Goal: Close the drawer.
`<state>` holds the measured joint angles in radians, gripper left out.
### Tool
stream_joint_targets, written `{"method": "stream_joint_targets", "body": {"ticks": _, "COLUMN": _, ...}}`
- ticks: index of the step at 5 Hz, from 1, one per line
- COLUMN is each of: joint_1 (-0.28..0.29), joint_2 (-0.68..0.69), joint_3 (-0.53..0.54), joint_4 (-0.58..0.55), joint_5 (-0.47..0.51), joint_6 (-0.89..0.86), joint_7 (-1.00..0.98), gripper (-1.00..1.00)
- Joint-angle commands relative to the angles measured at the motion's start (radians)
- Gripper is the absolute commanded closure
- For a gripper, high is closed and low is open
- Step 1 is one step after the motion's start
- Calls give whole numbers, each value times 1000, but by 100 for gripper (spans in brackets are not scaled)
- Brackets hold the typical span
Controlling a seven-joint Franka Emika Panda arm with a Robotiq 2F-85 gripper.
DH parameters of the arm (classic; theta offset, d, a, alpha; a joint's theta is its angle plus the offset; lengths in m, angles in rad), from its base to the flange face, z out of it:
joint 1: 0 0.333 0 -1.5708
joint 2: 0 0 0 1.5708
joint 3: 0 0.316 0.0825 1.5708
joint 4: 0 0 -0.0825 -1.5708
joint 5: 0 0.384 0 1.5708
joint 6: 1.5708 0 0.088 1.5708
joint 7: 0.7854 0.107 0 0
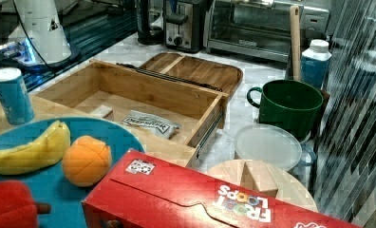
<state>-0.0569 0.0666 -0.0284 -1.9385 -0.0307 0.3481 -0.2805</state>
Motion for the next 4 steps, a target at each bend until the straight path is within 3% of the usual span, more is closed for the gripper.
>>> {"method": "stream_joint_targets", "body": {"ticks": 1, "joint_1": 68, "joint_2": -19, "joint_3": 100, "joint_4": 40, "joint_5": 138, "joint_6": -111, "joint_7": -318, "gripper": -100}}
{"method": "stream_joint_targets", "body": {"ticks": 2, "joint_1": 130, "joint_2": -55, "joint_3": 81, "joint_4": -51, "joint_5": 139, "joint_6": -30, "joint_7": -343, "gripper": -57}}
{"method": "stream_joint_targets", "body": {"ticks": 3, "joint_1": 115, "joint_2": -66, "joint_3": 118, "joint_4": -102, "joint_5": 121, "joint_6": 10, "joint_7": -364, "gripper": 100}}
{"method": "stream_joint_targets", "body": {"ticks": 4, "joint_1": 109, "joint_2": -66, "joint_3": 137, "joint_4": -180, "joint_5": 93, "joint_6": 102, "joint_7": -403, "gripper": 100}}
